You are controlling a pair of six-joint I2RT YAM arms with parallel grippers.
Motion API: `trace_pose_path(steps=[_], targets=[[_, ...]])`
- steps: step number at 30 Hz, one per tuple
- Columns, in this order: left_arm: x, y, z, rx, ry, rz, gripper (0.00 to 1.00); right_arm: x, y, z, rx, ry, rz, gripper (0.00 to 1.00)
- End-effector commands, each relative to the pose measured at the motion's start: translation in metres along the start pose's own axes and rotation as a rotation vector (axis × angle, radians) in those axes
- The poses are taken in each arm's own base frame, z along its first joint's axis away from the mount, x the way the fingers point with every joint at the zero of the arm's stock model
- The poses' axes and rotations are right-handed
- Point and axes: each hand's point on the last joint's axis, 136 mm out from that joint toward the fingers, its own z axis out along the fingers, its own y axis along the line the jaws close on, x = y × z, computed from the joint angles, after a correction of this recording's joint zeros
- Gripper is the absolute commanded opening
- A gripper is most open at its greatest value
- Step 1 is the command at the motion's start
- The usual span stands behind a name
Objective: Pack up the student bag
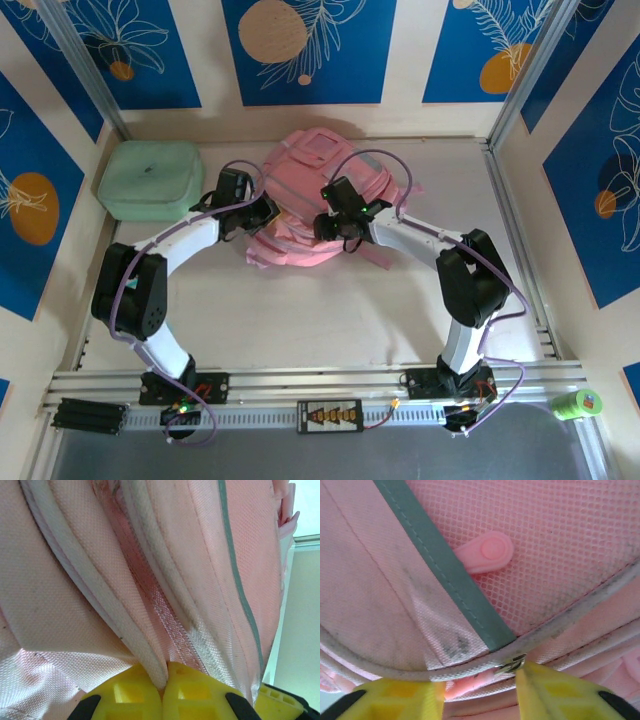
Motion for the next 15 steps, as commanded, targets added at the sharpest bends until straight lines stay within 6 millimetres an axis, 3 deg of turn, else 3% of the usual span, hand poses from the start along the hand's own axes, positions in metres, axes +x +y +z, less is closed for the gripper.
trace_pose_path(steps=[1, 10, 15], targets=[[-0.003, -0.034, -0.003, 0.091, 0.007, 0.058, 0.00, -0.009, -0.007, -0.004, 0.028, -0.016, 0.032, 0.30], [-0.005, -0.034, -0.002, 0.087, 0.001, 0.057, 0.00, -0.006, -0.001, -0.012, -0.029, 0.004, 0.017, 0.07], [-0.009, -0.031, 0.004, 0.084, -0.043, 0.012, 0.00, 0.006, 0.010, -0.025, -0.080, 0.020, -0.019, 0.04]])
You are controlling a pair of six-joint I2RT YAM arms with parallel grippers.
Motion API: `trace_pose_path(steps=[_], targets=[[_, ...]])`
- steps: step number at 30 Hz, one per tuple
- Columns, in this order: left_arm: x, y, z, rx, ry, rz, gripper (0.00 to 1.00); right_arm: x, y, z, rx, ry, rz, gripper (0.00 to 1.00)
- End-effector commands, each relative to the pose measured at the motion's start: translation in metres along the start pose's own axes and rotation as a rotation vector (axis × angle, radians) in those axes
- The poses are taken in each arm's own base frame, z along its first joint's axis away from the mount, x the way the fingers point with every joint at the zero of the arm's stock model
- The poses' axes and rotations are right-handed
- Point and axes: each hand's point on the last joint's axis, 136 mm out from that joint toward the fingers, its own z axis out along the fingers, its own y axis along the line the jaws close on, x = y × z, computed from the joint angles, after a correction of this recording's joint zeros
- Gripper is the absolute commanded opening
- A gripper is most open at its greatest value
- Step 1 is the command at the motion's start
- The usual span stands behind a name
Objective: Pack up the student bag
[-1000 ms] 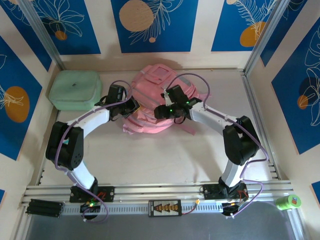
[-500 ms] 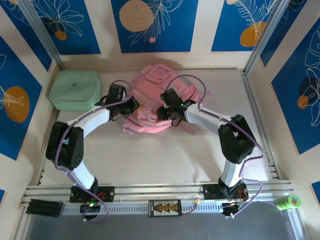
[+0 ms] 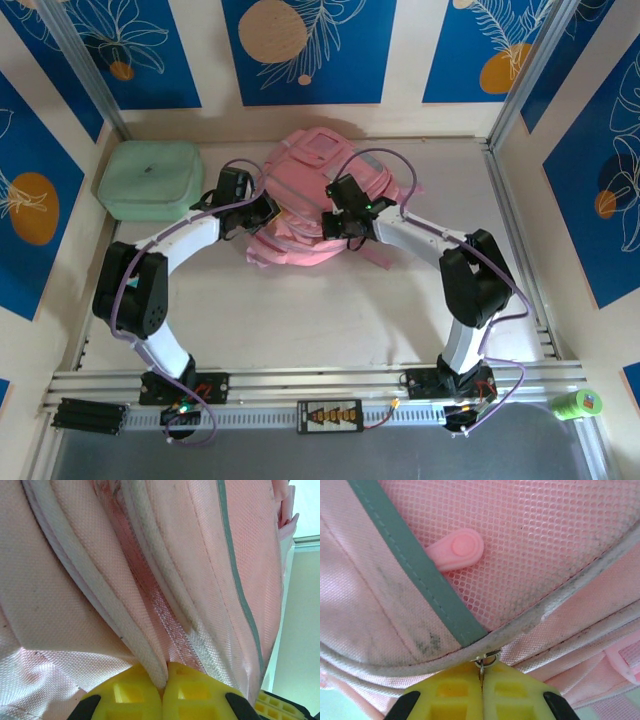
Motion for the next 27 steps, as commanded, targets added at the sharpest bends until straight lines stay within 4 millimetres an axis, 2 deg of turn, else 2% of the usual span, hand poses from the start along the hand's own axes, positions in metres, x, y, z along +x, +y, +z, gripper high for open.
trace_pose_path(steps=[1, 6, 16, 19, 23, 25, 27], targets=[[-0.007, -0.026, 0.004, 0.068, -0.063, 0.004, 0.00, 0.009, 0.014, -0.020, -0.069, 0.015, -0.036, 0.04], [-0.009, -0.013, 0.009, 0.008, -0.177, -0.065, 0.00, 0.023, 0.019, -0.021, -0.075, 0.057, -0.030, 0.04], [-0.003, -0.013, 0.015, -0.019, -0.259, -0.119, 0.00, 0.039, 0.073, -0.019, -0.234, 0.116, -0.065, 0.08], [-0.001, -0.016, 0.016, -0.012, -0.254, -0.117, 0.00, 0.036, 0.084, -0.015, -0.277, 0.114, -0.057, 0.08], [0.003, -0.017, 0.018, -0.001, -0.235, -0.103, 0.01, 0.021, 0.103, -0.014, -0.348, 0.106, -0.073, 0.10], [0.003, -0.017, 0.015, 0.011, -0.236, -0.085, 0.10, 0.017, 0.103, -0.014, -0.341, 0.117, -0.059, 0.13], [0.003, -0.014, 0.008, 0.017, -0.239, -0.059, 0.16, 0.014, 0.091, -0.015, -0.322, 0.109, -0.016, 0.17]])
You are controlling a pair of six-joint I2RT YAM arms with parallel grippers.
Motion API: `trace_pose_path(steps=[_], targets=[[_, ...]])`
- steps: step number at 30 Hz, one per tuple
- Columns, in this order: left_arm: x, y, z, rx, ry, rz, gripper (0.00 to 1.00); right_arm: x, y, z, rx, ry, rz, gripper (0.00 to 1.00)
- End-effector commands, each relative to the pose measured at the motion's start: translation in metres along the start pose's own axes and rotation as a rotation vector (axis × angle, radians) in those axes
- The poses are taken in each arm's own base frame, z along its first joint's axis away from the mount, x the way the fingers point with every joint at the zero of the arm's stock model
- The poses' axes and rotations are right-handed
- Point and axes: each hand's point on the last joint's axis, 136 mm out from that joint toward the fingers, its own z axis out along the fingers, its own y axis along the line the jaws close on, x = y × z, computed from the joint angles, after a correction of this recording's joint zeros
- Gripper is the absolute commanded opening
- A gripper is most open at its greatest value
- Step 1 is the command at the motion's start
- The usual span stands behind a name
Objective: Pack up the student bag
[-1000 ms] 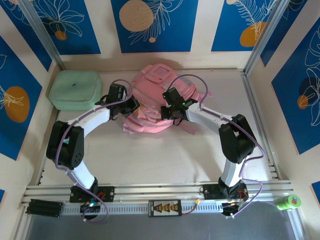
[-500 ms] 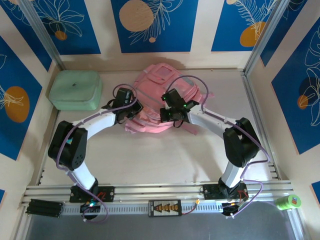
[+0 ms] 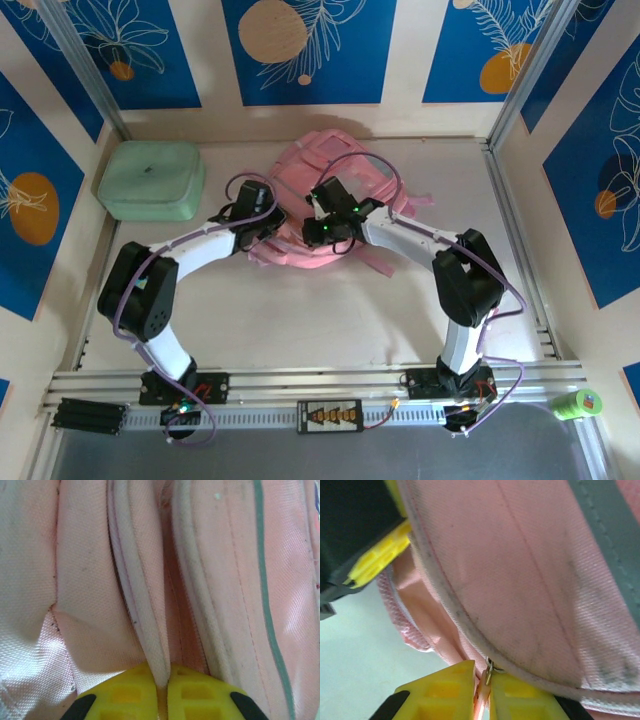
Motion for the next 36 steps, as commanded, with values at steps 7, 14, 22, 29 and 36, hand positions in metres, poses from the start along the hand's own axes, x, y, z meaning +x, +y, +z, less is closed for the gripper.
trace_pose_path(steps=[7, 14, 22, 29, 36], targets=[[-0.004, -0.020, -0.047, 0.184, -0.035, 0.226, 0.46, 0.006, -0.015, -0.049, -0.171, -0.041, 0.194, 0.45], [0.016, -0.037, -0.074, 0.170, 0.015, 0.513, 0.70, -0.012, -0.061, -0.065, -0.204, -0.081, 0.469, 0.55], [0.054, -0.041, -0.077, 0.028, 0.090, 0.794, 0.70, -0.035, -0.084, -0.048, -0.224, -0.057, 0.654, 0.53], [0.077, -0.041, -0.062, -0.067, 0.127, 0.876, 0.61, -0.048, -0.088, -0.032, -0.221, -0.057, 0.668, 0.41], [0.084, -0.045, -0.053, -0.089, 0.164, 0.908, 0.58, -0.048, -0.093, -0.023, -0.193, -0.052, 0.687, 0.33]])
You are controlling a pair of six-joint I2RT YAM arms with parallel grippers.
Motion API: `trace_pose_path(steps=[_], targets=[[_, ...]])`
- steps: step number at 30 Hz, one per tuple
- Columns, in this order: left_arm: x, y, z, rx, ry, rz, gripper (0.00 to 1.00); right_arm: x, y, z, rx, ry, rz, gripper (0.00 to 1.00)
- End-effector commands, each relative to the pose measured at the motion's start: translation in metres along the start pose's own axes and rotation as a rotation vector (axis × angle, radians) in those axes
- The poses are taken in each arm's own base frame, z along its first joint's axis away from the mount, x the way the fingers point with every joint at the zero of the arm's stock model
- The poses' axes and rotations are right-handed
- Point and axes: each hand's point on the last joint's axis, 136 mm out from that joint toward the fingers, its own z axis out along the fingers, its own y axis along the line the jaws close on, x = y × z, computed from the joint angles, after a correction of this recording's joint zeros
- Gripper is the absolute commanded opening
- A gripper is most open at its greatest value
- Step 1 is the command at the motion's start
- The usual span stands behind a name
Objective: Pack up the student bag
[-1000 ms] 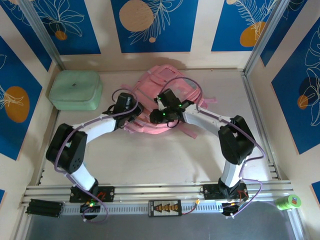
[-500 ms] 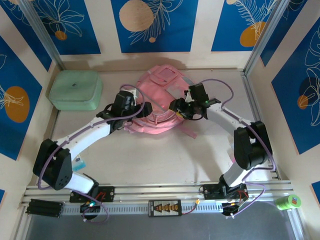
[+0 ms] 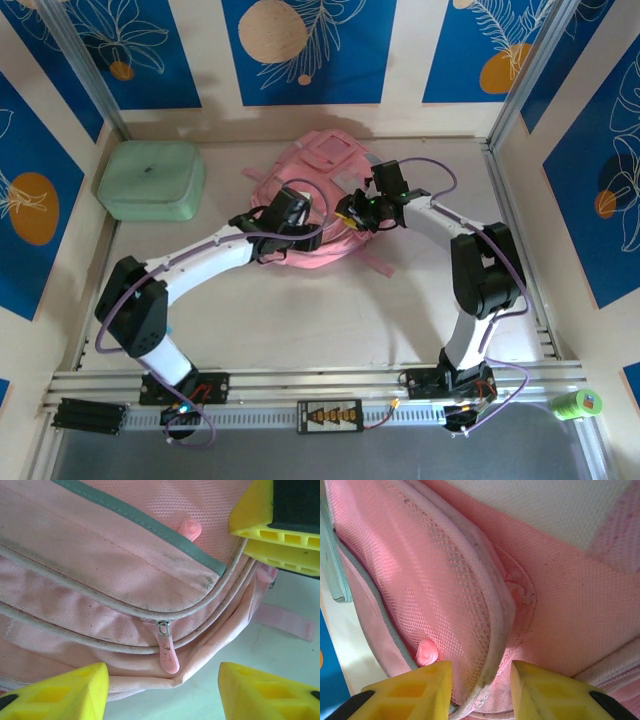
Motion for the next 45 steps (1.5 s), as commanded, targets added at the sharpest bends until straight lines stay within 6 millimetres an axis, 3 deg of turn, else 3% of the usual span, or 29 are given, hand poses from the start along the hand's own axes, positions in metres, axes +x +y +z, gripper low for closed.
trace_pose_path(steps=[1, 8, 17, 30, 37, 39, 45], targets=[[-0.004, -0.003, -0.002, -0.022, 0.012, 0.037, 0.56, -0.004, 0.006, 0.003, -0.003, -0.003, 0.004, 0.30], [0.001, -0.007, 0.012, -0.045, 0.066, 0.056, 0.48, -0.004, 0.014, 0.001, -0.030, 0.002, -0.012, 0.12], [0.003, 0.000, 0.023, -0.168, 0.105, 0.102, 0.40, -0.003, 0.028, -0.010, -0.087, -0.005, -0.029, 0.00], [0.013, -0.001, 0.037, -0.217, 0.169, 0.145, 0.28, -0.008, 0.038, -0.026, -0.132, -0.024, -0.020, 0.00], [0.007, -0.001, 0.033, -0.215, 0.136, 0.136, 0.09, -0.011, 0.030, -0.028, -0.118, -0.034, -0.008, 0.00], [0.003, 0.006, 0.027, -0.237, 0.113, 0.125, 0.01, -0.013, 0.025, -0.029, -0.107, -0.038, -0.003, 0.00], [-0.007, 0.037, 0.012, -0.262, 0.076, 0.079, 0.00, -0.020, 0.005, -0.037, -0.066, -0.066, 0.007, 0.00]])
